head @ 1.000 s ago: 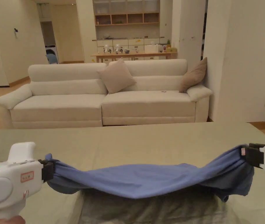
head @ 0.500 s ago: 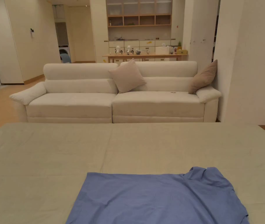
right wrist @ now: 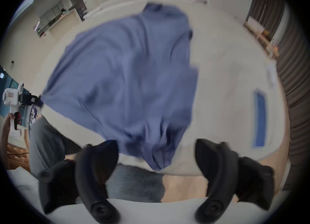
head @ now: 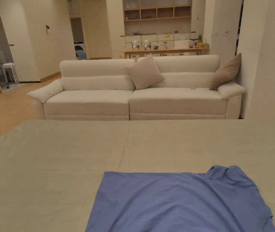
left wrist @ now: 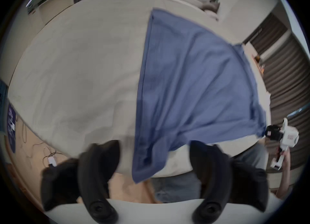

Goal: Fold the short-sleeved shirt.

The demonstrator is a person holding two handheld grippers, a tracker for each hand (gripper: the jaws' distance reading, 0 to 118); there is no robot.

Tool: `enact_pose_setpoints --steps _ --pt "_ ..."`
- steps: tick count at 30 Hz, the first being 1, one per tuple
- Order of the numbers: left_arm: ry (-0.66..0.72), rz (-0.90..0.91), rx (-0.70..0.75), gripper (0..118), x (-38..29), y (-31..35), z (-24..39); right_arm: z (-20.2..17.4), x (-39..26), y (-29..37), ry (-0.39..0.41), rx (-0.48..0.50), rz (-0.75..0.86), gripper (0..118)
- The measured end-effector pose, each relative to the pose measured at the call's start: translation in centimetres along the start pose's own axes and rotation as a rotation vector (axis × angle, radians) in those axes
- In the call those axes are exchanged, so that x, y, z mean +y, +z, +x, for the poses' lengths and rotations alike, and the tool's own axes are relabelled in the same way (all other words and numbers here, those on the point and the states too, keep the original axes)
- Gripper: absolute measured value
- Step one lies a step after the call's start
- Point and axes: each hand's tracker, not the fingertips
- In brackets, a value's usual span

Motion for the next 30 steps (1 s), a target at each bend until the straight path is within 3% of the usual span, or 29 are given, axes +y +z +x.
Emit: enact_pose_setpoints --steps 3,6,8,11,13,14,15,16,18,20,22,27,30 --pt "-0.053 0.420 -0.047 93 0.0 8.9 2.2 -1.4 3.3 10.5 0.060 0.012 0.461 101" --pt "-0.125 0.803 0.086 93 0.5 17.5 6.2 -3.2 5.9 19.9 0.012 -0.062 0.877 105" --pt "-0.158 1.024 0.126 94 0.5 21.9 8.4 -4.0 7.0 24.0 -0.041 -0.062 1.069 116" --pt "-0.179 1.161 0.157 94 0.2 26.1 10.9 -4.6 7.4 27.3 -0.134 -0.027 1.276 118" --pt "-0.200 1.220 0.142 89 -0.5 27.2 11.7 -4.7 7.6 28.0 -0.174 -0.023 1.249 117" --pt "-0.207 1.272 0.126 70 -1.2 27.3 11.9 -4.7 7.5 28.1 -0.200 -0.022 1.242 111" --pt "-0.215 1.286 0.119 45 -1.3 27.2 11.8 -4.6 7.3 28.2 -0.185 -0.006 1.236 98" --pt "-0.205 1.278 0.133 15 -1.7 27.3 12.2 -4.7 7.0 28.2 -0.181 0.001 1.238 65" --pt "-0.223 1.258 0.171 3 -1.9 27.3 12.6 -5.0 6.8 27.7 -0.170 -0.049 1.235 35" --pt "-0.237 1.199 0.192 2 -1.9 26.8 12.1 -4.9 6.6 26.9 -0.195 -0.141 1.182 0" --pt "-0.234 1.123 0.159 0 -2.3 26.4 11.7 -4.3 6.1 26.3 -0.179 -0.063 1.158 0" --pt "-0.187 0.927 0.068 0 -2.8 22.4 9.0 -4.1 4.0 25.3 -0.199 -0.098 1.134 0" --pt "-0.187 0.651 0.120 0 -2.7 18.2 7.3 -4.5 3.3 24.5 -0.175 -0.128 1.085 0"
